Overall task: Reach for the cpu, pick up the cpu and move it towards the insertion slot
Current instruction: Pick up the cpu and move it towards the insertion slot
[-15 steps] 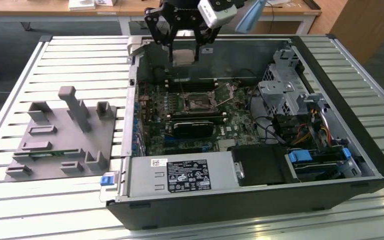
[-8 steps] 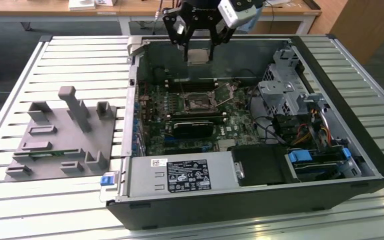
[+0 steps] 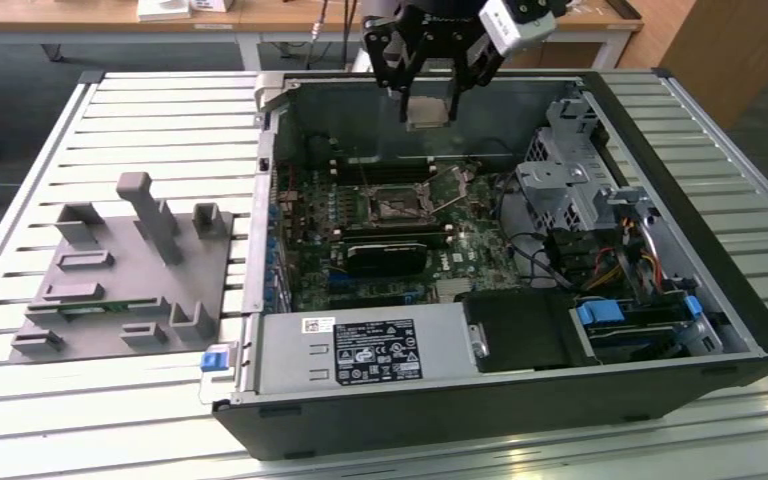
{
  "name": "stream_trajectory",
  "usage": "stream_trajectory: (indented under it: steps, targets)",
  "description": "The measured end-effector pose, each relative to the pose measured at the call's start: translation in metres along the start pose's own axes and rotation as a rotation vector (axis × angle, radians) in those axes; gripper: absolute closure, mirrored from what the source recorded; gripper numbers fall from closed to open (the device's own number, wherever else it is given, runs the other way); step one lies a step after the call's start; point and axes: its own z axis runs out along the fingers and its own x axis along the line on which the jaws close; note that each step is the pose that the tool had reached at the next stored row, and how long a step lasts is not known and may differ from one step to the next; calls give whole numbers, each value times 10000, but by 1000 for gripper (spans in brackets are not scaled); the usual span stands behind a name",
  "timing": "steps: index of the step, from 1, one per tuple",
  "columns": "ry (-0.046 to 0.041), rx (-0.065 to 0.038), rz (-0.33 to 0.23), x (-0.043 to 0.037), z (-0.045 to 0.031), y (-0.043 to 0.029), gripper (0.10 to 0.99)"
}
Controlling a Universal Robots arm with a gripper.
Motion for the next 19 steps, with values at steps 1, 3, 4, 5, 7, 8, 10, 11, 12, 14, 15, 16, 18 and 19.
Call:
stream_trajectory:
  steps: [1,3,4,5,7,8,10,11,12,14,15,16,18,19]
  targets:
    - [0,-1,0,-30,1,0,541]
    - [0,-1,0,-70,1,0,541]
    - [0,0,0,-87,1,2,541]
    - [-2,10,8,-104,2,8,541]
    - [-1,16,23,-121,2,9,541]
    - [-2,16,25,-129,2,9,541]
    - [-1,16,27,-149,2,9,541]
    - [-1,16,28,-159,2,9,541]
    - [-1,16,29,-170,2,9,541]
    - [-1,17,31,-187,2,8,541]
    - [-1,17,32,-193,2,8,541]
    - [-1,17,33,-199,3,8,541]
    - [-1,16,34,-214,5,8,541]
    - [-1,16,35,-222,5,8,541]
